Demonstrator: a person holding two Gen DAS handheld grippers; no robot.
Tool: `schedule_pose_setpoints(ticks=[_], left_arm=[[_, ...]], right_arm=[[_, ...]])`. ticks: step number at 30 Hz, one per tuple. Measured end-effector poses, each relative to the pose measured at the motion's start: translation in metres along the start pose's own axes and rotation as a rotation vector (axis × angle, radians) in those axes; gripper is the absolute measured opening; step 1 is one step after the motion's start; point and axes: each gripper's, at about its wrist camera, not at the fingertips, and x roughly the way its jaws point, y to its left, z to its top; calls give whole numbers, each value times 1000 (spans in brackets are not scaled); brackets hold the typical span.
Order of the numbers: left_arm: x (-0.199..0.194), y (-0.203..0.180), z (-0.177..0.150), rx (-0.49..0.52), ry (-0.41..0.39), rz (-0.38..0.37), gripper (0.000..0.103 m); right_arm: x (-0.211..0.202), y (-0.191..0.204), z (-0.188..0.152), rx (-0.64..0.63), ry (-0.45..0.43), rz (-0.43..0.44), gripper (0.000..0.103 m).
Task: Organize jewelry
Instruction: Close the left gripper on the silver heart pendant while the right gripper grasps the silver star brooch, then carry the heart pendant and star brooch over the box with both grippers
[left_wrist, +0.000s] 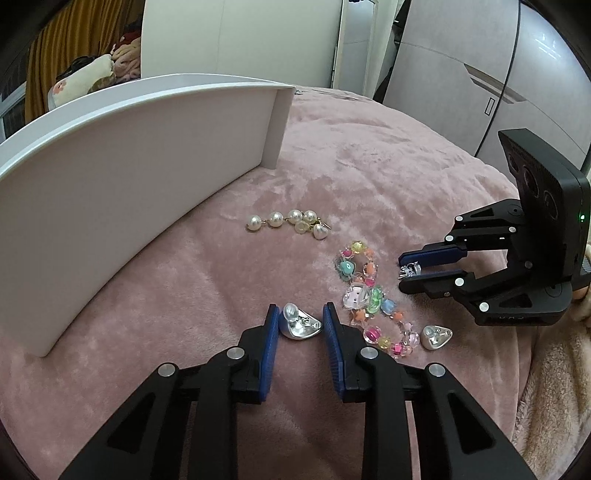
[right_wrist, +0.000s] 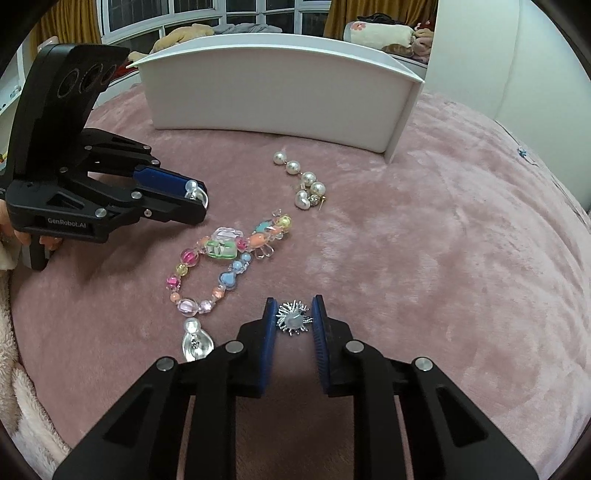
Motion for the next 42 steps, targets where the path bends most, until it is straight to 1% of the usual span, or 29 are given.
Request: schedule_pose_setpoints(ticks=[5, 12, 19, 24, 27, 38, 42], left_arm=[[-9, 1, -2, -17, -10, 9, 29], [-23, 2, -2, -13, -20, 44, 29], [-49, 1, 4, -13, -57, 71, 29], [-83, 4, 15, -14, -114, 91, 29], [-102, 7, 22, -13, -134, 116, 29], [-177, 27, 47, -49, -215, 216, 29], [-200, 31, 62, -43, -251, 229, 29]], right_arm=[[-6, -3, -3, 30, -6, -3, 20], [-15, -5, -4, 39, -10, -26, 20], [-39, -6, 9, 44, -68, -60, 20], [-62, -3, 31, 36, -119, -84, 20], [-71, -2, 44, 20, -141, -96, 20], [-118, 12, 111, -64, -272, -148, 20], [-128, 16, 135, -99, -311, -155, 20]])
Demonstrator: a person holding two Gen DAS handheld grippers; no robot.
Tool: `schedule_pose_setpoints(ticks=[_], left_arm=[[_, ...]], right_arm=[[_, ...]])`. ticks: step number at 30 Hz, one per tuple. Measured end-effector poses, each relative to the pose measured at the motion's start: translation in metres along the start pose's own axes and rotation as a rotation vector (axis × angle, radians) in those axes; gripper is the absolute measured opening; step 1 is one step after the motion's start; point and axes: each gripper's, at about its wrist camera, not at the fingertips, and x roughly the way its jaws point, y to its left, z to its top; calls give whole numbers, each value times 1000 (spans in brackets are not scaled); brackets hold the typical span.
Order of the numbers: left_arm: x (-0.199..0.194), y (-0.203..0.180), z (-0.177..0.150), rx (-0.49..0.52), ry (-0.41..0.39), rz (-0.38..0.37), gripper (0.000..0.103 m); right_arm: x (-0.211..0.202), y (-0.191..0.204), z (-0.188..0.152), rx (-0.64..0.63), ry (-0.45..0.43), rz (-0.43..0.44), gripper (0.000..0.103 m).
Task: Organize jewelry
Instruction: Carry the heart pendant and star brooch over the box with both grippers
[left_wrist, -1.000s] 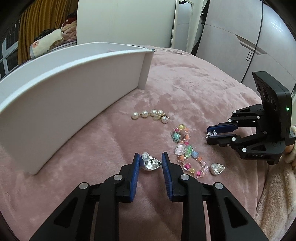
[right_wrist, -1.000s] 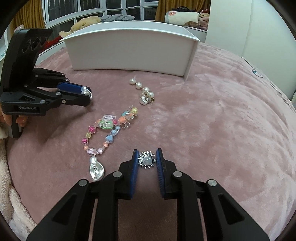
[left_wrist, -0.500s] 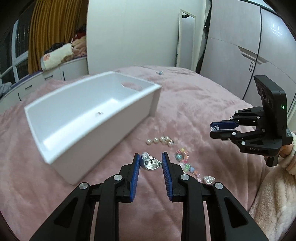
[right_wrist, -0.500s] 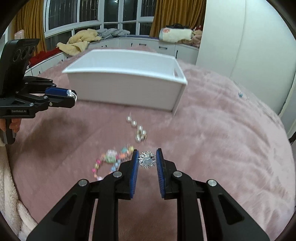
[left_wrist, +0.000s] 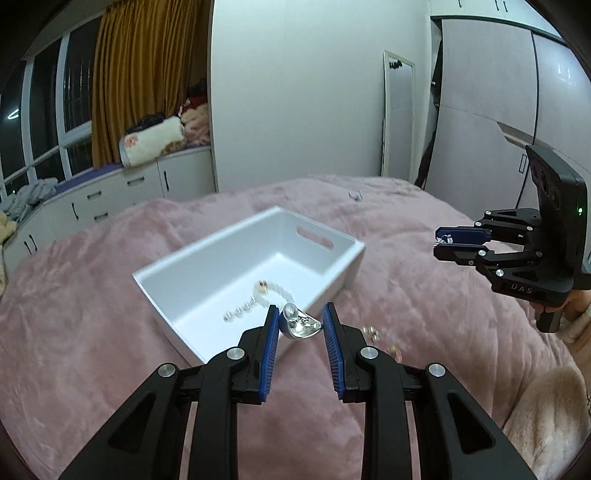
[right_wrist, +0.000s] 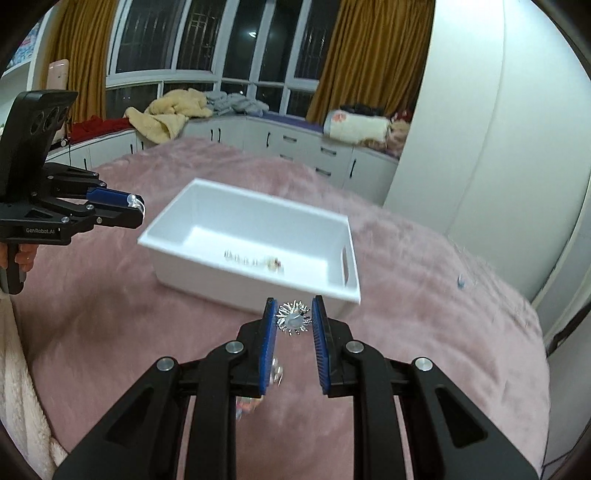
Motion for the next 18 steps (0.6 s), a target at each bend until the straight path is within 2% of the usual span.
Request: schedule_pose_setpoints(ticks=[8, 14, 18], left_arm=[[-13, 18, 42, -18, -52, 12, 29], [9, 34, 61, -19, -24, 33, 29], [39, 49, 68, -34, 21, 49, 29]], right_arm=[[10, 4, 45, -48, -57, -9, 20], [34, 5, 73, -73, -77, -4, 20], [57, 4, 85, -65, -71, 16, 20]])
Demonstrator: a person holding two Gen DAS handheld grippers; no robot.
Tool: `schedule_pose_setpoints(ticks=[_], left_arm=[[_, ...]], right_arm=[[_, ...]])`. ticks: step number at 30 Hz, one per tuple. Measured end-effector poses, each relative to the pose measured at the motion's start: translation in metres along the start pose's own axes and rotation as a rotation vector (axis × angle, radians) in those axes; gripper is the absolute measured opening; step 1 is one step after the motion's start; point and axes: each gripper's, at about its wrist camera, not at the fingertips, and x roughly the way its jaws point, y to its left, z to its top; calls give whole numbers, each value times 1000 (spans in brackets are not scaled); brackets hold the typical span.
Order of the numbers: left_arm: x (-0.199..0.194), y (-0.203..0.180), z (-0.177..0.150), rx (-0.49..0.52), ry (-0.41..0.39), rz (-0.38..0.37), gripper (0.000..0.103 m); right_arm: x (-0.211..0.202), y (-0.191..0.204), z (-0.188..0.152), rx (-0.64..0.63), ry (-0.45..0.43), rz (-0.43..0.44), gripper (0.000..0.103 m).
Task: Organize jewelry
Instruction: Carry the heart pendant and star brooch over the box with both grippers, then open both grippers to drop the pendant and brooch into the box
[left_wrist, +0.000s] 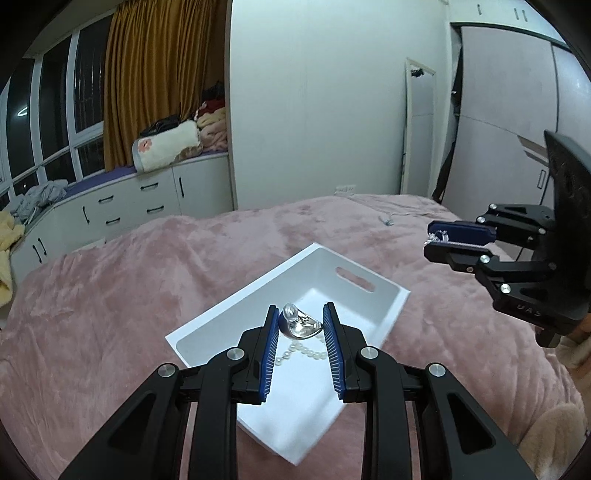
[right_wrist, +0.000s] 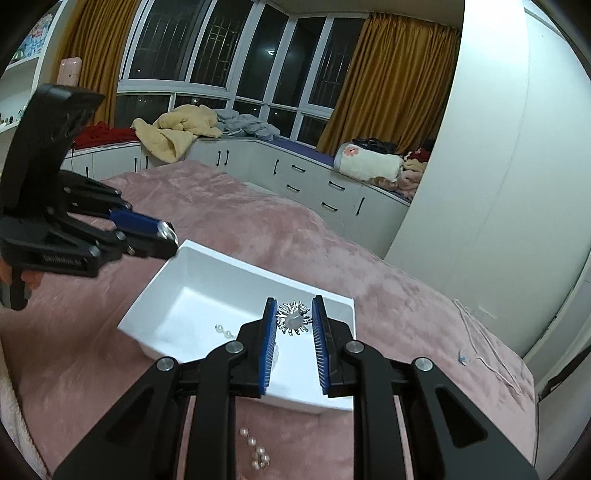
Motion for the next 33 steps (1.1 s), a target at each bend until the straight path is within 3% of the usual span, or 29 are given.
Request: schedule_pose_setpoints(ticks=[8, 15, 24, 28, 30, 33], left_arm=[[61, 14, 2, -8, 94, 10, 29], [103, 25, -16, -27, 182, 19, 29], [122, 36, -35, -34, 224, 24, 30], [123, 39, -37, -45, 220, 17, 36], [122, 39, -37, -45, 219, 19, 40], [120, 38, -37, -43, 209, 24, 47]], right_arm=[[59, -9, 10, 68, 51, 61, 20], [102, -5, -8, 121, 134, 100, 20], [127, 1, -29, 164, 182, 122, 20], [127, 3, -31, 161, 183, 116, 21], [126, 4, -30, 156, 181, 118, 23], [123, 4, -30, 162, 172, 119, 37]])
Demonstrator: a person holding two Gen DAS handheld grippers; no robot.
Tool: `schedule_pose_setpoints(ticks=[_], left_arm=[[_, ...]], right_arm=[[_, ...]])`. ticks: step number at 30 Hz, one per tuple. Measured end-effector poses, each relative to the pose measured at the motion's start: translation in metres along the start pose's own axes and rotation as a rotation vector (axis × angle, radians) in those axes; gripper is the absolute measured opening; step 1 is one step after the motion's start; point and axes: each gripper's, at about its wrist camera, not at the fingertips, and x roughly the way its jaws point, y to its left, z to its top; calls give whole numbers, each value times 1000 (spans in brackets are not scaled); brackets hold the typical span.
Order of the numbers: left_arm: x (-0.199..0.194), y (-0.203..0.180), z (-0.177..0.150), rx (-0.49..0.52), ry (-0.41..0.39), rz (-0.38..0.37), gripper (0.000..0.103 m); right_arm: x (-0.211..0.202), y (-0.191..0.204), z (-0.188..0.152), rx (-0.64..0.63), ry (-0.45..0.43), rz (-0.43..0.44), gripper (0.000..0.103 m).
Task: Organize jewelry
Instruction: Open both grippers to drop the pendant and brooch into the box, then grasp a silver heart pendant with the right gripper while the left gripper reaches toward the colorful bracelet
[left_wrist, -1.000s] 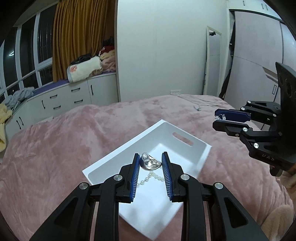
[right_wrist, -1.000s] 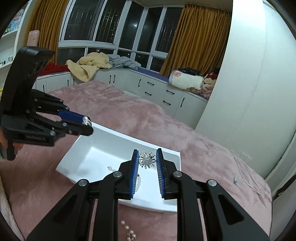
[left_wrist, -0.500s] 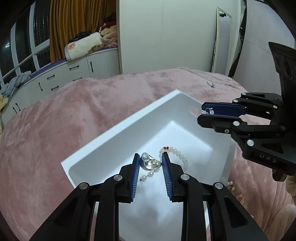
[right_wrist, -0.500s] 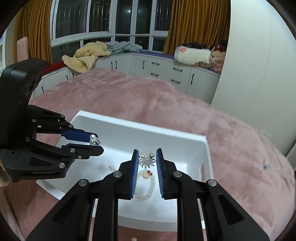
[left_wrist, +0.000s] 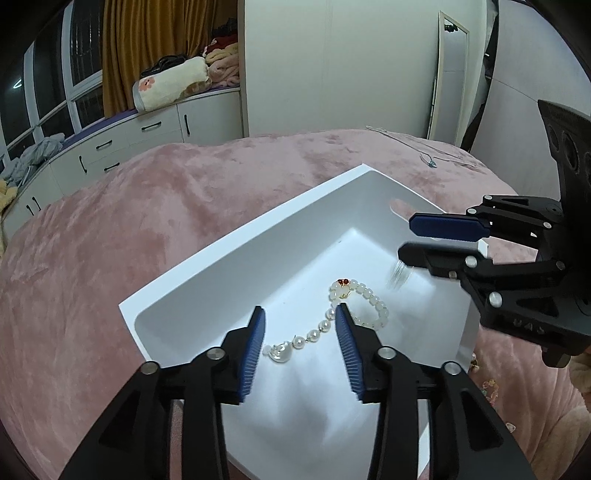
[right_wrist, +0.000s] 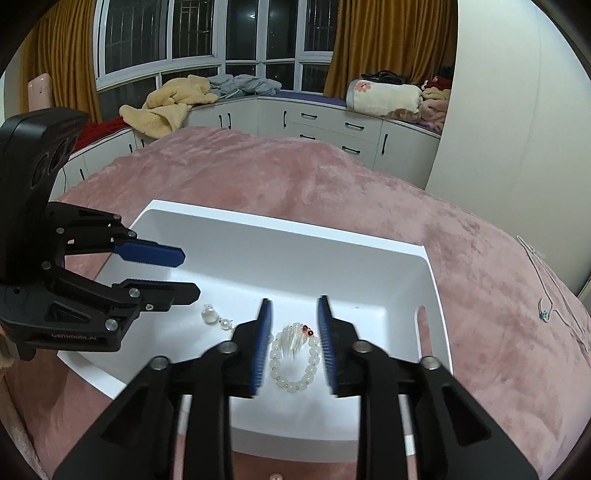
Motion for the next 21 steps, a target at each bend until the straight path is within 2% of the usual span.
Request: schedule_pose_setpoints(ticks=[2, 6, 7, 9, 11, 13, 21], left_arm=[[-3, -1, 0, -1, -13, 5, 51], [-17, -5, 1, 10, -55, 22, 60], [-21, -6, 1, 15, -67, 23, 62], [-32, -9, 1, 27, -97, 35, 78], [-43, -13, 2, 37, -130, 49, 86], [-55, -16, 4, 39, -153, 38, 91], [-100, -40, 2, 57, -257, -24, 93]], right_arm=[[-3, 0, 0, 3, -10, -5, 46], [-16, -4, 3, 23, -46, -10, 47], [-20, -5, 4, 31, -59, -13, 50], [-33, -7, 5, 47, -94, -20, 60], [-48, -10, 5, 57, -138, -33, 74], [-65, -10, 3, 45, -179, -63, 80], [-116, -14, -15, 15, -235, -68, 80]])
